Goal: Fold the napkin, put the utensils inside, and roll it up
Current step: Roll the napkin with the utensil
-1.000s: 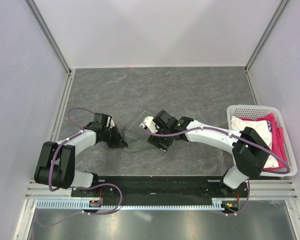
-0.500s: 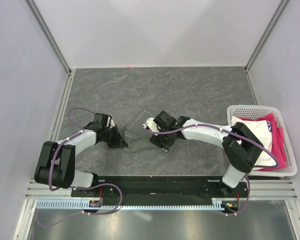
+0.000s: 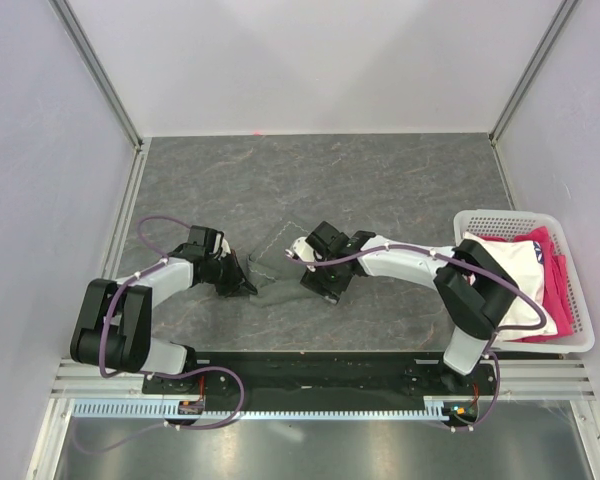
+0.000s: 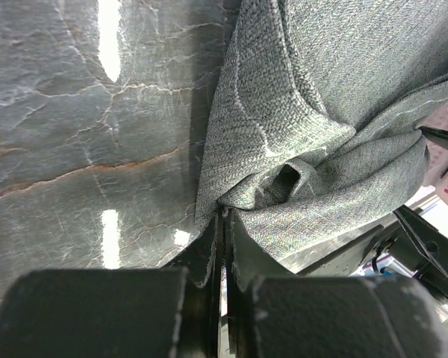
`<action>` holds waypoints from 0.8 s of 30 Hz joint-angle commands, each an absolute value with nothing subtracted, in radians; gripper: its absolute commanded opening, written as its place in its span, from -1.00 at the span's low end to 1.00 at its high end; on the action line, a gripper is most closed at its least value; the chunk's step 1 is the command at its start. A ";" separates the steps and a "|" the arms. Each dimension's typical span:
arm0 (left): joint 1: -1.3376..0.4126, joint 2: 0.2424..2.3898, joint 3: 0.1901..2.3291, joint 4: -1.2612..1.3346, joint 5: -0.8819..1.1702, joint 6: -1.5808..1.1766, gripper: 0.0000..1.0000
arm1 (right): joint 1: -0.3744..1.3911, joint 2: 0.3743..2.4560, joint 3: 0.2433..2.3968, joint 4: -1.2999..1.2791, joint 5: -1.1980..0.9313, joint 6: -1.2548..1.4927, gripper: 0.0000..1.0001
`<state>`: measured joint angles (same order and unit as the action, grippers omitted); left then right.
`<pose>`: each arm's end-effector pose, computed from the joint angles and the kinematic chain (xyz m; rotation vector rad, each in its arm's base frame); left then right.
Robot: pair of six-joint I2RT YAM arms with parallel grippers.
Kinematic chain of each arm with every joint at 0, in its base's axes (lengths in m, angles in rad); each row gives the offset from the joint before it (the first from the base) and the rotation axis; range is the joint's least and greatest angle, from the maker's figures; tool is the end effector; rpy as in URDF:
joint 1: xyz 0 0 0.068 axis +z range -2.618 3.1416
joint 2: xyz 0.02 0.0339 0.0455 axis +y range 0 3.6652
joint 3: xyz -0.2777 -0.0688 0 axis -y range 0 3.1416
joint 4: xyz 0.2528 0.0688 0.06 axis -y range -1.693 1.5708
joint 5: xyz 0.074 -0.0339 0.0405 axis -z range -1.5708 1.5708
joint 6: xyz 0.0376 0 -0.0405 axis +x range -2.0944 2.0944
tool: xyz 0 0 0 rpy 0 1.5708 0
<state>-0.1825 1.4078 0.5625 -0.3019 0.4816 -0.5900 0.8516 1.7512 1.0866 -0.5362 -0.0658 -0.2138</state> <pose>0.2247 -0.0592 0.1404 -0.4225 2.7765 -0.8651 0.2262 0.2621 0.1740 -1.4368 2.4032 0.2518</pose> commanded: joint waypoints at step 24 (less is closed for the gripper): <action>-0.181 1.456 0.583 -0.301 0.512 -0.546 -0.96 | 1.101 1.810 1.250 -0.362 0.034 -0.388 0.48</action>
